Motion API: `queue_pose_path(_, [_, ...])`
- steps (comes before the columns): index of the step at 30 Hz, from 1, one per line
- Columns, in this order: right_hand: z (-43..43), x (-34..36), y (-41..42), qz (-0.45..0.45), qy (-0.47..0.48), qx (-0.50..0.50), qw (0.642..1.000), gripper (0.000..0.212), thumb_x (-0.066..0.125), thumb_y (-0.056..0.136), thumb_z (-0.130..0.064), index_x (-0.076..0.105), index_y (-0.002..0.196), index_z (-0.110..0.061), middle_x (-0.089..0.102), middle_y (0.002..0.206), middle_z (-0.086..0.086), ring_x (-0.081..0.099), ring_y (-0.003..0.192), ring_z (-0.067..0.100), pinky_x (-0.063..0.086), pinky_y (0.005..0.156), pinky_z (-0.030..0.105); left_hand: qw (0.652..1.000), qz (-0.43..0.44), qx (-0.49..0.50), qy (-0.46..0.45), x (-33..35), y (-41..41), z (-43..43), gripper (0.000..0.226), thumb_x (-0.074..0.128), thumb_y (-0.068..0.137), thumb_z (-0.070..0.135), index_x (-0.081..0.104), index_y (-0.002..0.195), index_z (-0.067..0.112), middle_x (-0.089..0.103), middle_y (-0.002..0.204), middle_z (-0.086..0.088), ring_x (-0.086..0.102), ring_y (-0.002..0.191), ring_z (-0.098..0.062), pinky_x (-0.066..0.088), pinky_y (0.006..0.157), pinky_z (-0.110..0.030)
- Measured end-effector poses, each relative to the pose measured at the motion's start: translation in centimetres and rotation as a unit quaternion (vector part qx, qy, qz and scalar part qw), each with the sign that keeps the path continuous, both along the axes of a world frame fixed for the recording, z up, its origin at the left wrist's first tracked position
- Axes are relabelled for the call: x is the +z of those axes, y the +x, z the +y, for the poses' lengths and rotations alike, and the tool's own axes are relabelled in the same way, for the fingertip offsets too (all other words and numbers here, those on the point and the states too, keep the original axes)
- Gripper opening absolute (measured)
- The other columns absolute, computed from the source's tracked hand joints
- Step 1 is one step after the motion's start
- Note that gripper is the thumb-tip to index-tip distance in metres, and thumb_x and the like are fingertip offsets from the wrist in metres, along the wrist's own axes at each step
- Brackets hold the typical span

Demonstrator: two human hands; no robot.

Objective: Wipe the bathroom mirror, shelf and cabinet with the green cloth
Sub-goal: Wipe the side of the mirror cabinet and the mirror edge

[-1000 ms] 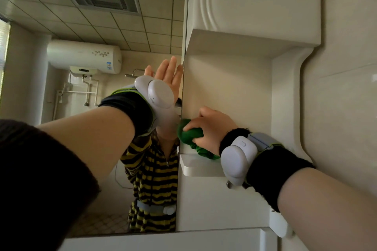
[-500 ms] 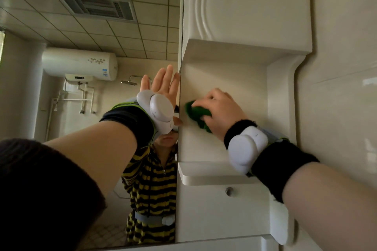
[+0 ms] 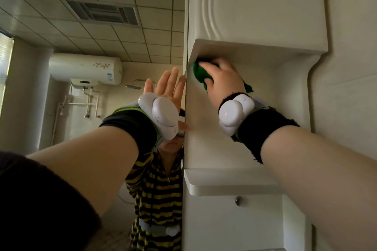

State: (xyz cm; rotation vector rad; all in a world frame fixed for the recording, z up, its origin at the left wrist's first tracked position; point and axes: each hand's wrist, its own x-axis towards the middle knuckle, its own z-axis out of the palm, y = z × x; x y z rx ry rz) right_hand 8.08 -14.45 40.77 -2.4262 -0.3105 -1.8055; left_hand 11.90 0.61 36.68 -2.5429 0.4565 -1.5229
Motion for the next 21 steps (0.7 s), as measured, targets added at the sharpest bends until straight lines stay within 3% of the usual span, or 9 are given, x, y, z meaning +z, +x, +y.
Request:
queue_pose_path(5, [-0.6, -1.0, -0.5, 0.023, -0.025, -0.024, 0.999, 0.056, 0.054, 0.086, -0.013, 0.041, 0.137, -0.031, 0.039, 0.134, 0.005, 0.036, 0.120, 0.030, 0.034, 0.098, 0.035, 0.995, -0.001, -0.098, -0.012, 0.0, 0.8, 0.4, 0.123, 0.072, 0.067, 0.056, -0.010, 0.148, 0.014, -0.014, 0.156, -0.007, -0.012, 0.142, -0.024, -0.005, 0.113, -0.052])
queue_pose_path(10, [-1.0, -2.1, -1.0, 0.036, -0.035, -0.026, 0.998, 0.052, 0.057, 0.084, -0.011, 0.049, 0.131, -0.033, 0.044, 0.122, 0.001, 0.040, 0.110, 0.026, 0.034, 0.086, 0.029, 0.995, -0.008, -0.095, -0.010, 0.3, 0.8, 0.3, 0.122, 0.074, 0.067, 0.054, -0.008, 0.148, 0.013, -0.013, 0.156, -0.008, -0.012, 0.142, -0.024, -0.006, 0.112, -0.054])
queue_pose_path(21, [-1.5, -5.4, -1.5, 0.101, -0.043, -0.012, 0.994, 0.051, 0.060, 0.082, -0.011, 0.054, 0.125, -0.036, 0.046, 0.113, -0.001, 0.040, 0.102, 0.022, 0.032, 0.077, 0.025, 0.995, 0.008, -0.100, -0.017, 0.2, 0.4, 0.0, 0.123, 0.076, 0.066, 0.050, -0.007, 0.148, 0.011, -0.011, 0.156, -0.012, -0.010, 0.142, -0.029, -0.004, 0.112, -0.056])
